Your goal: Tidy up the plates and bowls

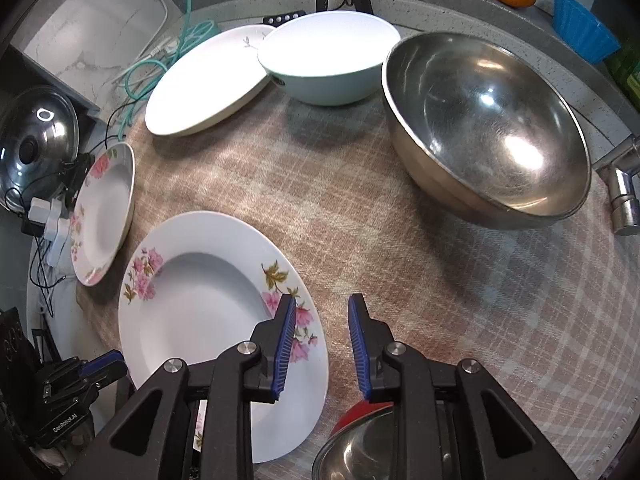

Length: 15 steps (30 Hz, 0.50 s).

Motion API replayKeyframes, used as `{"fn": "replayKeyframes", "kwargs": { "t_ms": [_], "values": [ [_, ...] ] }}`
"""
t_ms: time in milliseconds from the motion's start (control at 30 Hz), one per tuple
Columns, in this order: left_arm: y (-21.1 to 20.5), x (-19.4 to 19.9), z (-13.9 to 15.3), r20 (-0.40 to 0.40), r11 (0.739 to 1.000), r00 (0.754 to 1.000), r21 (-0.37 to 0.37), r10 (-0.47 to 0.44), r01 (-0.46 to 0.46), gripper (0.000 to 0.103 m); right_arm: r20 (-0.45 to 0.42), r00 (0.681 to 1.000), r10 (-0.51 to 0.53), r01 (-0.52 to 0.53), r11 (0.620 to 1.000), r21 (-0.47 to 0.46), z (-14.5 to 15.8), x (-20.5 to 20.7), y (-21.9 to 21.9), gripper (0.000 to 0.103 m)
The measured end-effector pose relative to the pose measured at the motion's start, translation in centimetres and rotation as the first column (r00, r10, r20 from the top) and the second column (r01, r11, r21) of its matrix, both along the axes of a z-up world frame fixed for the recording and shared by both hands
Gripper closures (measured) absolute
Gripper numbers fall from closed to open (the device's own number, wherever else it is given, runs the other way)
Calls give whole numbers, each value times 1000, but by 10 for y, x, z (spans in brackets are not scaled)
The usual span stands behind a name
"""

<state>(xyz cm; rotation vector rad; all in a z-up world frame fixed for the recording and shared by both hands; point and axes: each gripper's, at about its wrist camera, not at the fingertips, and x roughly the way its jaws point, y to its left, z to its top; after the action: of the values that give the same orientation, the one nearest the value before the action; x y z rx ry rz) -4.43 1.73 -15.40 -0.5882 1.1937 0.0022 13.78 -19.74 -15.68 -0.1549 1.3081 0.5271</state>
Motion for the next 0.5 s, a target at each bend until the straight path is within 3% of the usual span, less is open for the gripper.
{"fn": "replayKeyframes", "kwargs": {
  "t_ms": [167, 500],
  "values": [
    [2, 0, 16, 58, 999, 998, 44, -7, 5, 90, 29, 999, -25, 24, 999, 43, 17, -3, -2, 77],
    [29, 11, 41, 151, 996, 988, 87, 4, -17, 90, 168, 985, -24, 2, 992, 126, 61, -35, 19, 77]
  ]
}}
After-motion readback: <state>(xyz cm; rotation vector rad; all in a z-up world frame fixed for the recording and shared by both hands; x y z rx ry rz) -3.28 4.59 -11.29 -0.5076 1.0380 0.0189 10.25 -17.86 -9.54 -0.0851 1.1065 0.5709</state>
